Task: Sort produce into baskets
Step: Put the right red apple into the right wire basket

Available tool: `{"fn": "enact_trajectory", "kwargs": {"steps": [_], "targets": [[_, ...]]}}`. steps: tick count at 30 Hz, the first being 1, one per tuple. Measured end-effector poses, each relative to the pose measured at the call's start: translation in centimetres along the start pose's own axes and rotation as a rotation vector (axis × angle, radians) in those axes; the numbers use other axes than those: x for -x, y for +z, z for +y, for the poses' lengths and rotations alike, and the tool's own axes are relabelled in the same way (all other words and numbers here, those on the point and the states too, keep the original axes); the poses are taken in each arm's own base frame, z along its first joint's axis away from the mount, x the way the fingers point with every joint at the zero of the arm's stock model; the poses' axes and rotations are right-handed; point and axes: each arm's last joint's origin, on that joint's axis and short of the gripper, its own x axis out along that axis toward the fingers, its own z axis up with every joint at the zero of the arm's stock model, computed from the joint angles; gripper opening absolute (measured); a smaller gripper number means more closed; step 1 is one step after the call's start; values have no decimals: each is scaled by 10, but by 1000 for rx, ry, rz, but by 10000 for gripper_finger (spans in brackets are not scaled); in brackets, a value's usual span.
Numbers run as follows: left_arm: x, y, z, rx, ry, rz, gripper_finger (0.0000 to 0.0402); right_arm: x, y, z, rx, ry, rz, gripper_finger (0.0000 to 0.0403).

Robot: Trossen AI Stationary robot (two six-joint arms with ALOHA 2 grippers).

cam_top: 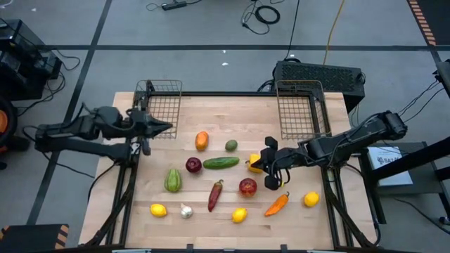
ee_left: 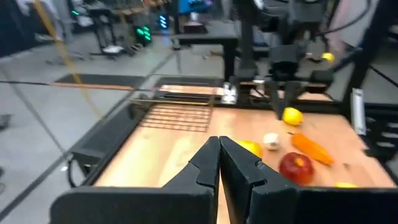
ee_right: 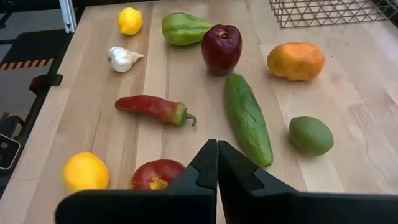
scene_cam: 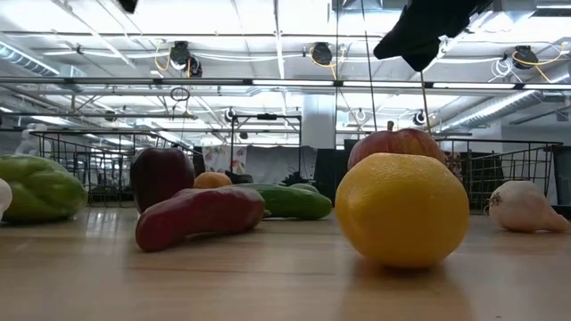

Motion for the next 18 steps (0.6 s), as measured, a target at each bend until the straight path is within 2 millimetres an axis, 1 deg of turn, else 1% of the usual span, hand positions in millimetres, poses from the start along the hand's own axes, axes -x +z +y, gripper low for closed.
{"fn": "enact_trajectory", "kwargs": {"steps": [2,5,9,12,14,18], "targets": [[-13,8,-6,-9,-37,25,16,0,1,0,-2,3,-7,0],[-35,10,-16,-17,-75,91,16,0,1,0,-2,3,-7,0],[-61,-3,-34,-2,-127,200,16,1,0,5,-4,18,-10,0],[-76,-14,-48,35,-140,277,16,3,-2,10,-7,35,-3,0],[-82,-18,-58,28,-130,297,16,4,-5,15,-5,50,7,0],[-92,-21,-75,0,-113,273,16,6,-11,28,7,93,14,0]]}}
